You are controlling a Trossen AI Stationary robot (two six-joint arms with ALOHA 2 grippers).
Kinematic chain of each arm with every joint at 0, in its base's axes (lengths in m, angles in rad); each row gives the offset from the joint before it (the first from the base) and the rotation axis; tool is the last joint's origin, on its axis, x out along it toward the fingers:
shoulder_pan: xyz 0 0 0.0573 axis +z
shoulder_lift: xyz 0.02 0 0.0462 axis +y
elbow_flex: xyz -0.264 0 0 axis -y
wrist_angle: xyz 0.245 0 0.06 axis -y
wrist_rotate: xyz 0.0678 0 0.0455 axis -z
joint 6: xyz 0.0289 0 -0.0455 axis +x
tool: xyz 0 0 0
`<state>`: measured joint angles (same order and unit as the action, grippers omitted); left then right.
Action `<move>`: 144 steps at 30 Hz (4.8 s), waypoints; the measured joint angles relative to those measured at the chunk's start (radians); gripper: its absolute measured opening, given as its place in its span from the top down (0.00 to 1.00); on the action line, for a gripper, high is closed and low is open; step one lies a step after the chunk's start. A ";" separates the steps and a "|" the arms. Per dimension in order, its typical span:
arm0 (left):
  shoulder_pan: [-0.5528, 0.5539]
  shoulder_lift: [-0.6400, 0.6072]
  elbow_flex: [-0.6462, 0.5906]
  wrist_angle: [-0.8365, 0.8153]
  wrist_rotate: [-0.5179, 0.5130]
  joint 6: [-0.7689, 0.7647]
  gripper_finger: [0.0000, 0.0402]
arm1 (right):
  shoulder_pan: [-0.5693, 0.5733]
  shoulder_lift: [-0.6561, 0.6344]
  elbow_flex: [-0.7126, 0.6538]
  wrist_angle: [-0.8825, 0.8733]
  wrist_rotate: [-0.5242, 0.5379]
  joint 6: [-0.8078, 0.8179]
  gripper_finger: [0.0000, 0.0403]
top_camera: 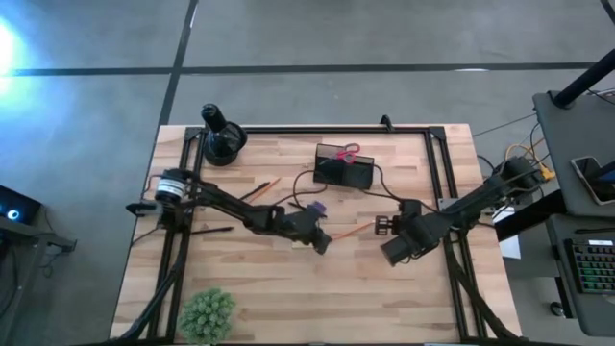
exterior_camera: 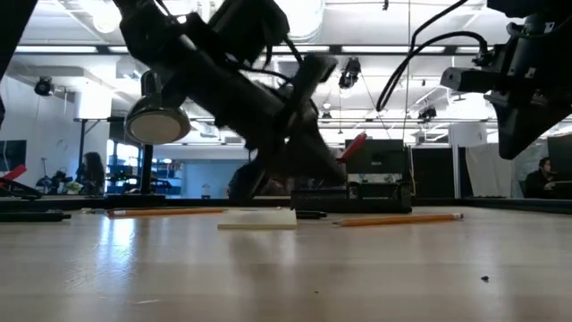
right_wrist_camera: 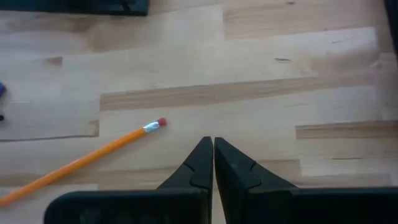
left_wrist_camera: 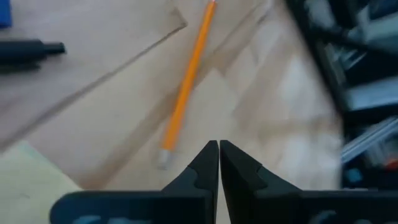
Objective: Pick and place office supplies into organizer
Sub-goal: Put the bottom pencil into the desk organizer
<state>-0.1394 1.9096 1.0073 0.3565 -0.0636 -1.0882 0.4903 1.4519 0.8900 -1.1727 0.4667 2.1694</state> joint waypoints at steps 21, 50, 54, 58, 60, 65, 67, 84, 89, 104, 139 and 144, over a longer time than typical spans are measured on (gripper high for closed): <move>-0.071 0.034 0.322 -0.516 -0.264 0.310 1.00 | -0.006 -0.029 -0.102 0.010 -0.006 -0.445 0.98; -0.131 0.146 0.445 -0.694 -0.337 0.975 1.00 | -0.006 -0.058 -0.159 0.028 0.111 -0.607 0.98; -0.124 0.146 0.440 -0.696 -0.331 0.973 1.00 | -0.006 -0.058 -0.168 0.031 0.111 -0.599 0.98; -0.120 0.146 0.416 -0.664 -0.311 0.971 1.00 | -0.006 -0.058 -0.169 0.033 0.111 -0.599 0.98; -0.116 0.148 0.404 -0.646 -0.301 0.970 1.00 | -0.006 -0.058 -0.169 0.035 0.111 -0.599 0.98; -0.104 0.148 0.383 -0.645 -0.294 0.965 1.00 | -0.006 -0.058 -0.168 0.037 0.111 -0.598 0.98; -0.098 0.148 0.380 -0.637 -0.288 0.965 1.00 | -0.006 -0.058 -0.168 0.037 0.111 -0.598 0.98; -0.083 0.156 0.375 -0.599 -0.249 0.964 1.00 | -0.006 -0.058 -0.168 0.037 0.106 -0.598 0.98; -0.069 0.156 0.369 -0.595 -0.250 0.964 1.00 | -0.006 -0.058 -0.168 0.037 0.103 -0.598 0.98; -0.073 0.156 0.358 -0.558 -0.227 0.964 1.00 | -0.006 -0.058 -0.165 0.037 0.100 -0.599 0.98; -0.066 0.156 0.312 -0.511 -0.222 0.961 1.00 | -0.113 -0.285 -0.281 0.455 -0.106 -1.263 0.77; -0.063 0.156 0.312 -0.510 -0.223 0.961 1.00 | -0.167 -0.333 -0.385 0.636 -0.156 -1.536 0.74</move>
<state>-0.2028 2.0655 1.3193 -0.1539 -0.2863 -0.1272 0.3229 1.1191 0.5046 -0.5363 0.3110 0.6333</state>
